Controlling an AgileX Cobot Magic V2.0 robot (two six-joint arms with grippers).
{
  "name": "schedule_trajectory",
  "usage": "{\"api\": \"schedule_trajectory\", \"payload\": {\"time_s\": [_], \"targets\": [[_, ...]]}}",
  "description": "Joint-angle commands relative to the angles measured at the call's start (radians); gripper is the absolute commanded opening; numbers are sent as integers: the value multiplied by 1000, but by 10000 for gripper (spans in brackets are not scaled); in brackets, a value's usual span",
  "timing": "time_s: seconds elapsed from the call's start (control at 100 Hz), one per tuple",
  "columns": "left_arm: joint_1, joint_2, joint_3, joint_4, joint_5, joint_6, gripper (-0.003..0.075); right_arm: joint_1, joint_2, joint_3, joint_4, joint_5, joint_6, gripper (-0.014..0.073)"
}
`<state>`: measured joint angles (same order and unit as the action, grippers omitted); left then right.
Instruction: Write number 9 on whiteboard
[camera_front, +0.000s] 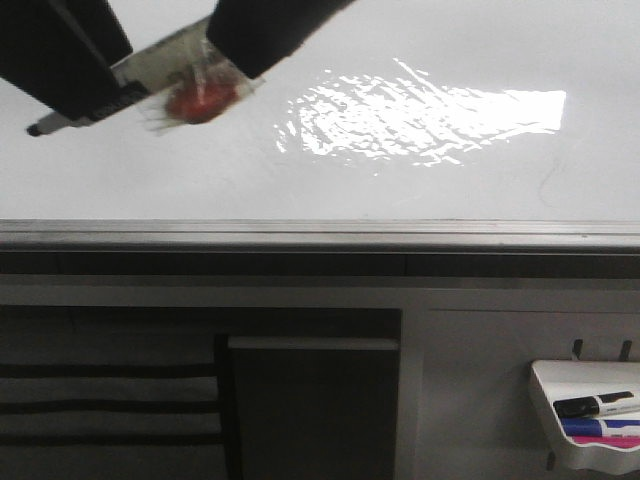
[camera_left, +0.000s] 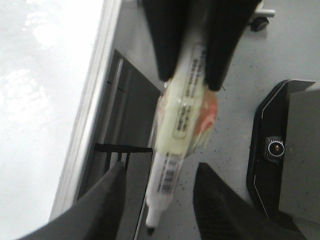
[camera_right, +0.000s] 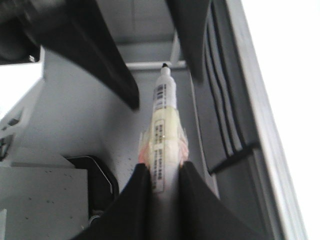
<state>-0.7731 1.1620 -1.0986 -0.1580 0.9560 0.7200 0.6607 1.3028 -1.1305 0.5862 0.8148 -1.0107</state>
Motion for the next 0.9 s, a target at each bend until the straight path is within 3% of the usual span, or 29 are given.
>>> {"api": "schedule_trajectory", "payload": {"time_s": [0.0,0.14,0.23,0.33,0.51,0.68,0.89], "targets": [[42,-51,-37,19,-51,-70,379,1,-69,-32,-121,-50,142,-46],[162,-100,-37,10,-53,-128,376,-20,-149,-32,-443,-40,542,-46],[244,-137,-27,-29,-75,-158,376,-93,-203,-13,-505,-53,711,-46],[327,-189,30,-99,-141,-159,376,-204,-254,45,-461,-103,745,-46],[430,-279,168,-169,-311,-159,376,-367,-306,183,-259,-207,741,-46],[439,-304,204,-173,-375,-159,376,-375,-301,271,-141,-337,741,-46],[439,-302,204,-173,-395,-159,375,-353,-275,278,-137,-350,725,-46]]}}
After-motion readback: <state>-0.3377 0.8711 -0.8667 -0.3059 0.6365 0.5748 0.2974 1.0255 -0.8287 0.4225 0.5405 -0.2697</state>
